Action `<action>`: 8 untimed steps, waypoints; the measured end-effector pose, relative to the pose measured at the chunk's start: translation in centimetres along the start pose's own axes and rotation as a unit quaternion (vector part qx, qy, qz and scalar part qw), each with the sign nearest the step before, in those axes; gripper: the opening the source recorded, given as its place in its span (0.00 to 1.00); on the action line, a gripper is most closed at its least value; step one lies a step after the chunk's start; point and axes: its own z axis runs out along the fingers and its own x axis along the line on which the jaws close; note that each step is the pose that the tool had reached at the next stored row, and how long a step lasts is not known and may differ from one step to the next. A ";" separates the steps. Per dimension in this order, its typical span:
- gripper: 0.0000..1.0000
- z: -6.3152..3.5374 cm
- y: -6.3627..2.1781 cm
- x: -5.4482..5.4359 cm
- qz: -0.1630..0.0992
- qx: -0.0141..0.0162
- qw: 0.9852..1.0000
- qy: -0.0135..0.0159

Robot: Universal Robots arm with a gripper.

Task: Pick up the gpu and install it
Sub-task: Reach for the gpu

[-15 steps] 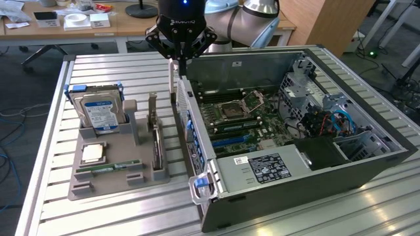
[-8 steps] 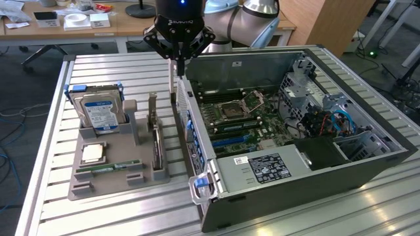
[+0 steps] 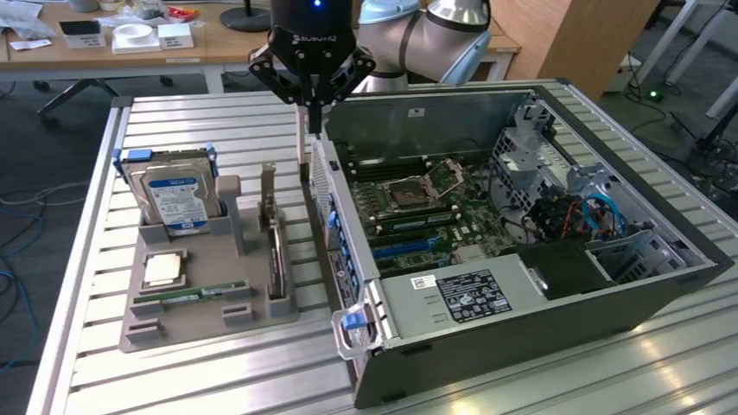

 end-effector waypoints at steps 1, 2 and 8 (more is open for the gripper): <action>0.11 0.00 0.00 0.0 0.000 0.000 1.000 0.000; 0.11 0.00 -0.01 0.1 0.000 0.000 1.000 0.000; 0.11 -0.01 -0.03 0.4 0.000 0.000 1.000 0.000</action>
